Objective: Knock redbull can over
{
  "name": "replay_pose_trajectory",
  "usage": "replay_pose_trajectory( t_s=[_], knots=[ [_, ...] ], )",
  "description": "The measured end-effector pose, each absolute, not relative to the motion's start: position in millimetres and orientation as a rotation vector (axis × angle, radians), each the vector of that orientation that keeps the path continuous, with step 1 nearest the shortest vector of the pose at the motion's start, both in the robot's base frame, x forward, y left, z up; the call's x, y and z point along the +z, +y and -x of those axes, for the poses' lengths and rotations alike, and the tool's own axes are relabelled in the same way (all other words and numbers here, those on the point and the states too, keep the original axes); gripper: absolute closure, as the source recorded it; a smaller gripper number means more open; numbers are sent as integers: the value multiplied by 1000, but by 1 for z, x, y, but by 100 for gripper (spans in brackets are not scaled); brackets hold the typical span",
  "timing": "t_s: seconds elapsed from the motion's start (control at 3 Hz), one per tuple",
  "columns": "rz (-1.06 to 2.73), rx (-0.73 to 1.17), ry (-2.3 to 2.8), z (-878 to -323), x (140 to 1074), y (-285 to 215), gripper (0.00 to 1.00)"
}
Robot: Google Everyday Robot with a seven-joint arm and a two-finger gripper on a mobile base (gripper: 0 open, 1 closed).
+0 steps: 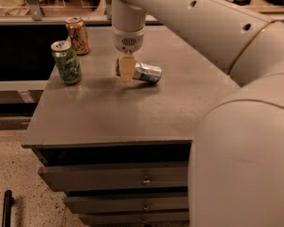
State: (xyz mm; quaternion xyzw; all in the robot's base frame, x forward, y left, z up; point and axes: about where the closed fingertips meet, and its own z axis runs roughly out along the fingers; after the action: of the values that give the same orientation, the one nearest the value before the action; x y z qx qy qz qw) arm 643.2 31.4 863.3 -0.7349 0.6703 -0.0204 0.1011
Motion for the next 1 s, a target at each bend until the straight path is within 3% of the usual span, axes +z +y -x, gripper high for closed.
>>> replay_pose_trajectory(
  t_s=[1.0],
  knots=[
    [2217,-42,2013,-645,844,34,5]
  ],
)
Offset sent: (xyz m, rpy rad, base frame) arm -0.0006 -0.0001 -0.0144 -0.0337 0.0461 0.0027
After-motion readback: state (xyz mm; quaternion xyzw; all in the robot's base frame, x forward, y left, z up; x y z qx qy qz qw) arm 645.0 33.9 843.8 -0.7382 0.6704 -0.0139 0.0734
